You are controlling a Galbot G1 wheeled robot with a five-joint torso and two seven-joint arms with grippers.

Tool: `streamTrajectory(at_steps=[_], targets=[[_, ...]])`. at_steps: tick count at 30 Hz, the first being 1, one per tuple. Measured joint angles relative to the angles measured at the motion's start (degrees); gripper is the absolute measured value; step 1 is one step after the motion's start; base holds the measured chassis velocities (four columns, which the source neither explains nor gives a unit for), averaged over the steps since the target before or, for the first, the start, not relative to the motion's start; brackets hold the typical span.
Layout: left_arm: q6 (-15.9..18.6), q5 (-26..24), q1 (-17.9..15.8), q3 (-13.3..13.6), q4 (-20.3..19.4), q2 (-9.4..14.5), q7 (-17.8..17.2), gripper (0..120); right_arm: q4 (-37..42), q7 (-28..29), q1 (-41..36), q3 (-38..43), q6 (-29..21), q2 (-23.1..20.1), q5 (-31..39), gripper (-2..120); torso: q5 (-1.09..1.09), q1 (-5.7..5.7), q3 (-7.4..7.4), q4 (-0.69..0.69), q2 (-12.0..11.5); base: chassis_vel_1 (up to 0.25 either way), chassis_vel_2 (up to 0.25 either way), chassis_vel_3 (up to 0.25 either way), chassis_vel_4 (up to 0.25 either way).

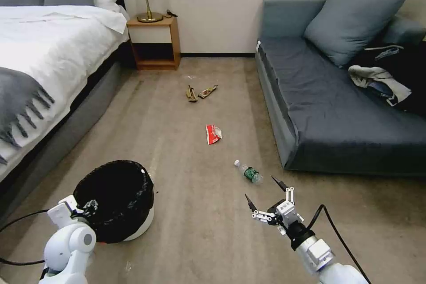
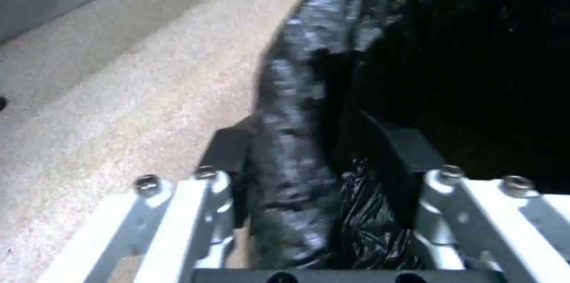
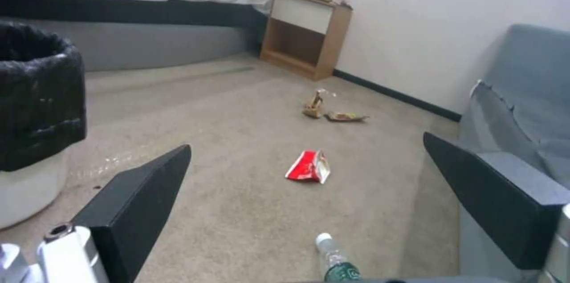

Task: Pick up the trash bin, then pick up the garbage on the floor and place it into the trash bin.

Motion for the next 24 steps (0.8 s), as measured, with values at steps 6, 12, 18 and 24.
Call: streamTrajectory(at_steps=[6, 12, 18, 24], targets=[[-0.40, 0.82, 0.02, 0.00, -0.78, 0.15, 0.05, 24, -0.29, -0.36, 0.16, 0.30, 0.50, 0.24, -1.26, 100, 0.01, 0.00, 0.00, 0.00, 0.00, 0.000, 0.000, 0.000, 0.000], [-1.17, 2.60, 0.44, 0.54, -1.84, 0.13, 0.82, 8, -1.08, 0.45, 1.33, 0.15, 1.32, 0.62, -1.68, 100, 0.02, 0.00, 0.00, -0.01, 0.00, 0.000, 0.000, 0.000, 0.000], [-2.00, 4.75, 1.13, 0.67, -4.00, -0.32, 2.04, 8, -1.60, 3.94, 3.08, -1.07, 1.79, 0.62, 2.21, 100, 0.03, 0.00, 0.00, 0.00, 0.00, 0.000, 0.000, 0.000, 0.000], [-6.28, 15.88, 2.90, 0.65, -6.96, -0.27, 6.29, 8, -1.56, 5.79, 4.28, -2.11, 2.50, 0.31, 10.53, 100, 0.03, 0.00, 0.00, 0.01, 0.00, 0.000, 0.000, 0.000, 0.000]])
